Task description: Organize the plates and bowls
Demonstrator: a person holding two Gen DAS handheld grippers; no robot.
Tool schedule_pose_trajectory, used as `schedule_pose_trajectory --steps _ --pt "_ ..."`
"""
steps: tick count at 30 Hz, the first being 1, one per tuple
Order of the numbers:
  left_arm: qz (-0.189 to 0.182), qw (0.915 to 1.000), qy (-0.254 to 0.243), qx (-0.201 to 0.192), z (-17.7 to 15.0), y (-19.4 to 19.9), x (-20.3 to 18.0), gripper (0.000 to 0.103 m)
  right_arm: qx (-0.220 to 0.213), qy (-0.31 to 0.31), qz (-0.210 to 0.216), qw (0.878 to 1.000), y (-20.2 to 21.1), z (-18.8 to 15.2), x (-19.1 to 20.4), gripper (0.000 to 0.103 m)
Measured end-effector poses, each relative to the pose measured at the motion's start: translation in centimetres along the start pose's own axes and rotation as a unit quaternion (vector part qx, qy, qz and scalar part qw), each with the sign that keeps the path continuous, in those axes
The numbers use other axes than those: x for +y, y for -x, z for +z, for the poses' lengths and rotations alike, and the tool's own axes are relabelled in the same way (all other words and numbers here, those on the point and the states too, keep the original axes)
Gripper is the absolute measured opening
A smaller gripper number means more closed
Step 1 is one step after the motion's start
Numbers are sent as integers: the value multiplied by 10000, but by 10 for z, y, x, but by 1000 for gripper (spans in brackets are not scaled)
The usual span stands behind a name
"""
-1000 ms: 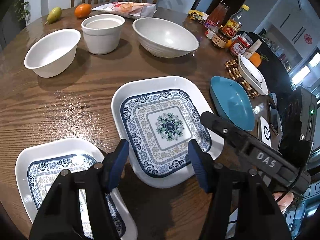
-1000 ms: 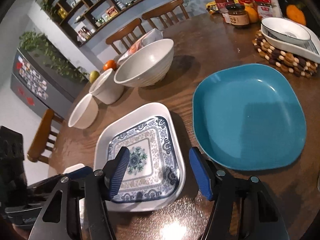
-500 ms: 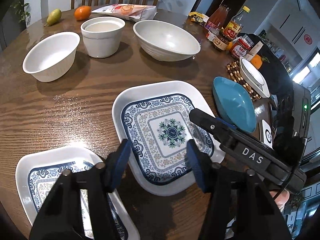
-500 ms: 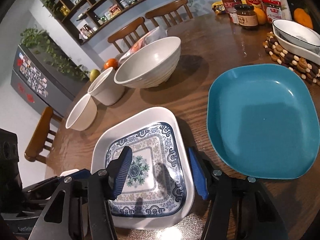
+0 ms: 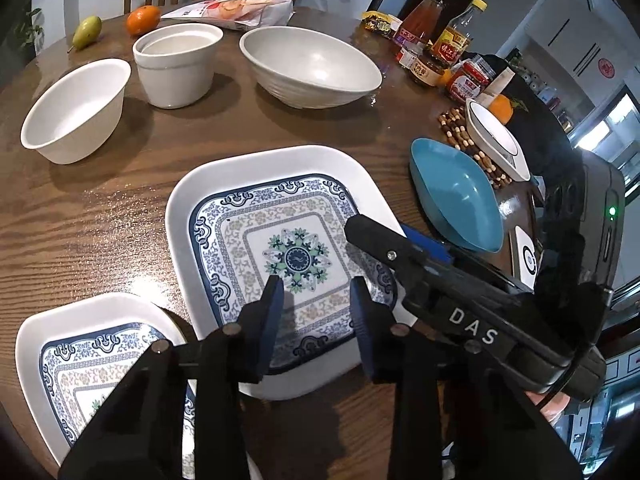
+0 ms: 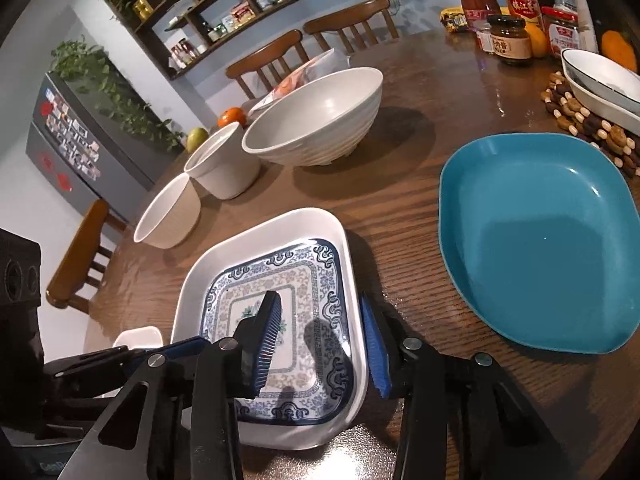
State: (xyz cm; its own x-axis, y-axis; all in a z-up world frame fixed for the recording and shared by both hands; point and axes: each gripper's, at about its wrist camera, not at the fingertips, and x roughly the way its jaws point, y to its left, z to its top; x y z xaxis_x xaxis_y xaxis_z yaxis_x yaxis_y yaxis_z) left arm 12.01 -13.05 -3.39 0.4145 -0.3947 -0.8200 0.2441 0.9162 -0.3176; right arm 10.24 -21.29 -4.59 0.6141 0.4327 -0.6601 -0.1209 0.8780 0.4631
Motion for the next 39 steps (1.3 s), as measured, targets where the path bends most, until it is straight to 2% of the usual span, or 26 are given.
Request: schedule_pose_trajectory --steps 7,11,13,20,22,27,32,35,39 --pt "-83 9999 -60 -8 -1 2 -2 30 -21 -46 50 10000 0 -1 -1 43" --pt "125 9998 -75 -127 1 9 1 30 -53 -6 -117 9999 1 -1 1 43" --pt "180 9997 -6 -187 3 14 6 30 -49 1 -156 9999 1 -1 1 43" --pt "243 9985 431 -233 12 31 30 39 -40 -102 -196 9997 3 -1 -3 43" --pt "381 9980 469 -188 13 30 33 41 -30 -113 -218 9997 3 0 -4 43" --pt "343 9974 641 -7 18 21 40 42 -56 -137 -253 9996 2 1 -6 43" --pt "563 9956 748 -53 20 19 47 43 -48 -136 -271 9995 2 2 -6 43" --pt "621 9943 859 -112 21 19 52 49 -35 -144 -215 9997 1 3 -6 43" --pt "658 9946 802 -8 21 12 50 48 -9 -173 -91 9998 -1 4 -6 43"
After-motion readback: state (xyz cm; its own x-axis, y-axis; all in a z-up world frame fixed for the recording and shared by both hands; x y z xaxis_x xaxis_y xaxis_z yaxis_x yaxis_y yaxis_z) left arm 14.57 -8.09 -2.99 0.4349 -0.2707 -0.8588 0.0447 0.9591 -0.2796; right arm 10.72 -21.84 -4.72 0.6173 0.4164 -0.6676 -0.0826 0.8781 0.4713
